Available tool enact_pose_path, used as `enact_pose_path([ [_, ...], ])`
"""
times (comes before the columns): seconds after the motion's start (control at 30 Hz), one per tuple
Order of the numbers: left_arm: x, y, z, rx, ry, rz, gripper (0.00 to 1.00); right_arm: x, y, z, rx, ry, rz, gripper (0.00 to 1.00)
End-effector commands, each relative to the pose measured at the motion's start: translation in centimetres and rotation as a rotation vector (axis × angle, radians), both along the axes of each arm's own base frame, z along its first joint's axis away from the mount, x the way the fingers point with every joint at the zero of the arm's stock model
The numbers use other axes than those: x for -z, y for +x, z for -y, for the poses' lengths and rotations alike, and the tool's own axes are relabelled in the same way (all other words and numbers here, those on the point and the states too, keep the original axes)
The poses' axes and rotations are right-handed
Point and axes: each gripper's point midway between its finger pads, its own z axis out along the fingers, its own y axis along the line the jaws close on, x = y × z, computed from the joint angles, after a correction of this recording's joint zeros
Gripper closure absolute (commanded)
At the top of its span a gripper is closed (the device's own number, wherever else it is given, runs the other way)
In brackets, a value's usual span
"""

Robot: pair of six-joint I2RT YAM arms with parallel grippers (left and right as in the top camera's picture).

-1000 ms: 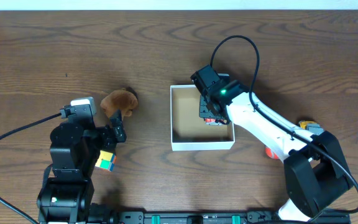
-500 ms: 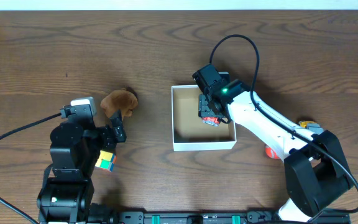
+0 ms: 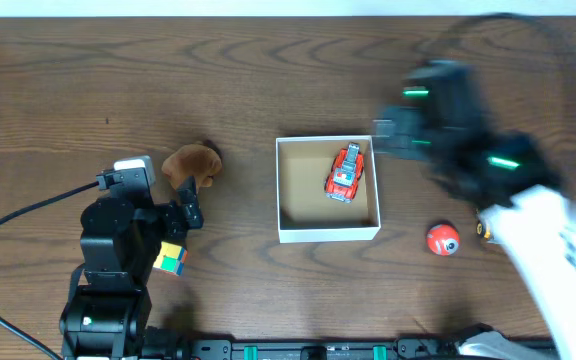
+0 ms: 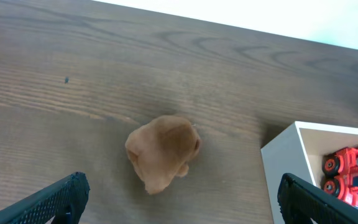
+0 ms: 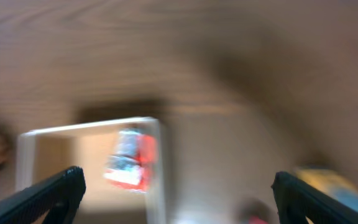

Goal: Pack container
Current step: 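Return the right gripper and grasp the yellow-and-blue toy truck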

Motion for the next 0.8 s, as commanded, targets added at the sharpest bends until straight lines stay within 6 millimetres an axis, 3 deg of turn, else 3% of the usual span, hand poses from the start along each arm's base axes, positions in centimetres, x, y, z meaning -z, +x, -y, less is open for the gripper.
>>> enact_pose_path([
  [0.0, -1.0, 0.1, 0.0, -0.002, -0.005, 0.022, 0.02, 0.6, -2.8, 8.1, 0.217, -0.048, -0.079, 0.01],
  [0.1, -1.0, 0.1, 0.0, -0.002, -0.004, 0.023, 0.02, 2.4, -5.4, 12.6, 0.281, -0.056, -0.188, 0.01],
  [0.3, -1.0, 0.1, 0.0, -0.002, -0.004, 0.023, 0.02, 8.8, -8.8, 16.7, 0.339, 0.005, -0.359, 0.01],
  [0.53, -1.0, 0.1, 0.0, -0.002, -0.004, 0.023, 0.02, 14.9, -9.1, 17.8, 0.303, 0.06, -0.364, 0.01],
  [0.77, -1.0, 0.1, 0.0, -0.002, -0.005, 0.023, 0.02, 17.6, -8.5, 18.3, 0.303, 0.058, -0.351, 0.01],
])
